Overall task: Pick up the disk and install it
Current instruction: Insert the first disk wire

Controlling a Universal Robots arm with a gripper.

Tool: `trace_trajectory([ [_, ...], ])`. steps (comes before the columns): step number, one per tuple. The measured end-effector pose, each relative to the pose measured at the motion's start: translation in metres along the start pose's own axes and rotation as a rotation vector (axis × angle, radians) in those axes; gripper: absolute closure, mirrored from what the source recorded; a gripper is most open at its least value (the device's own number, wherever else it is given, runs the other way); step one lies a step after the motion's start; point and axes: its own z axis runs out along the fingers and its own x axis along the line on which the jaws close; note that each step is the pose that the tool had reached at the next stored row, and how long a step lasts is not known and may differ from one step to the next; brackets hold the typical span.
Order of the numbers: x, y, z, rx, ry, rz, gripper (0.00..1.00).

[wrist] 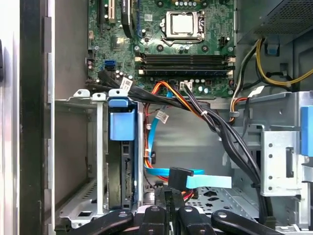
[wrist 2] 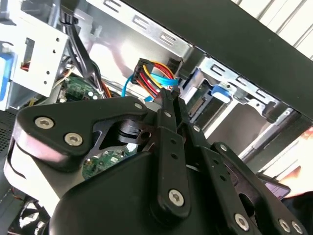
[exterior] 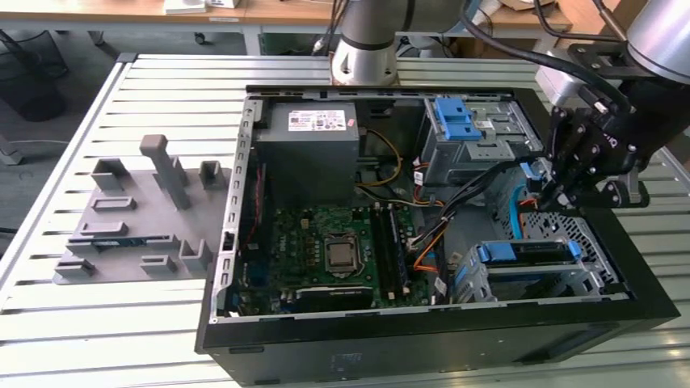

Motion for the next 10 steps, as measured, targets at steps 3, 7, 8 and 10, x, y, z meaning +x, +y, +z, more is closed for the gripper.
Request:
trace_trajectory([
  [3, 0.0048, -0.0001, 0.0013, 0.0000, -0.0001, 0.001, 0.84],
  [7, 0.0103, -0.0002, 0.0046, 0.0000, -0.0001, 0.001, 0.84],
  [8, 0.0127, -0.0003, 0.0053, 0.0000, 0.0000, 0.001, 0.84],
  [10, 0.0179, 0.0001, 0.0070, 0.0000, -0.0001, 0.001, 0.84],
])
